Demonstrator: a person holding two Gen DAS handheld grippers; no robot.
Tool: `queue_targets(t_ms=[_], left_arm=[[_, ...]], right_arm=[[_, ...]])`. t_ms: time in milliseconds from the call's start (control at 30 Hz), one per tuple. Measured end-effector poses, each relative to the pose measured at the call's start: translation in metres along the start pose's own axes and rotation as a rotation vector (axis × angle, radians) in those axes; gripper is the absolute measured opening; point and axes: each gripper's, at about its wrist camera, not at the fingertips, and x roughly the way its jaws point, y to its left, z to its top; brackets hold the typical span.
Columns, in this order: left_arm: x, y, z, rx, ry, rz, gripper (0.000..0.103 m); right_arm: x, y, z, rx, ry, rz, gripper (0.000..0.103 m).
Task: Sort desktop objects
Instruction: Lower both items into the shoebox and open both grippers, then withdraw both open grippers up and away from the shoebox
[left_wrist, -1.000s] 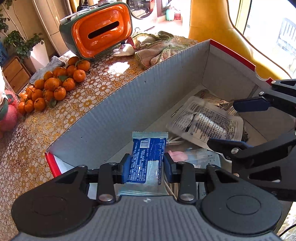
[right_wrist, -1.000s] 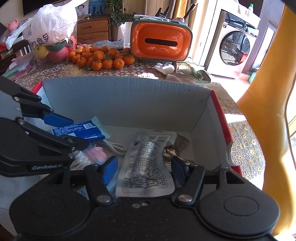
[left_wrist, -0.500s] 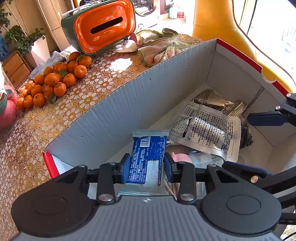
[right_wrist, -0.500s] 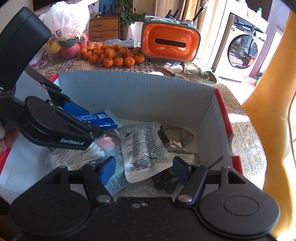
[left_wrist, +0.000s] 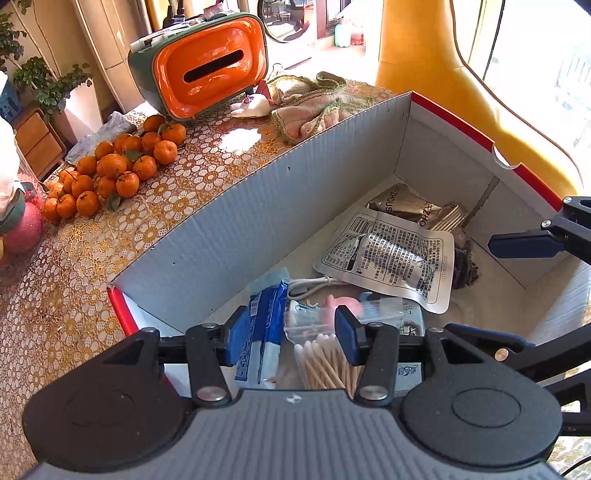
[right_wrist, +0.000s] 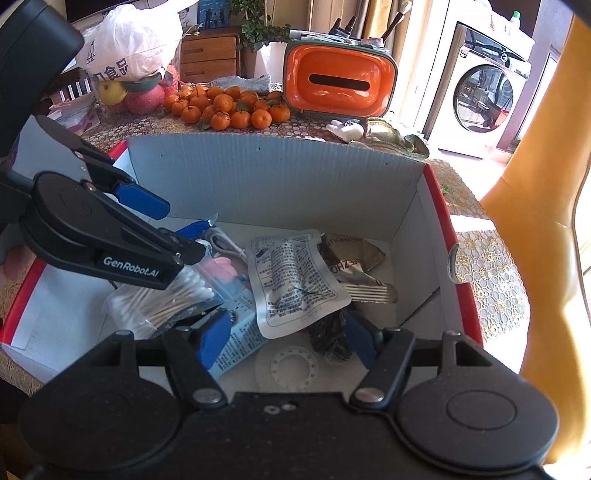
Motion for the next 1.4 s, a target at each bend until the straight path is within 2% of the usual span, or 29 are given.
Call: queue_targets(t_ms=[633,867,967,1333,1400], left_arm=[[-0.061,0.002,-0.028,-0.021,-0.070,-0.039,0.049],[-0.089,0.003,-0.041,-0.032,-0.116,-0.068,0.055],[-0.101,0.003,-0.048,-0.041,-0.136,-0.077,0.065],[-0.129,0.009,-0.075,-0.065,-0.185,-0.076,0.083],[-0.135,0.008,-0.080,-0.066,-0.197,-0.080,0.091]], right_arm=[[-0.048,0.001,-0.003,0.028,-0.053,0.022,0.070],[-0.067,0.004,-0.006,0.054,-0.078,0.042,0.071],[-0.076,0.006,-0.009,0.062,-0.091,0.053,0.072],[-0.101,0.019,-0.019,0.079,-0.131,0.051,0.076],[-0.104,0.023,-0.021,0.078,-0.139,0.055,0.078]])
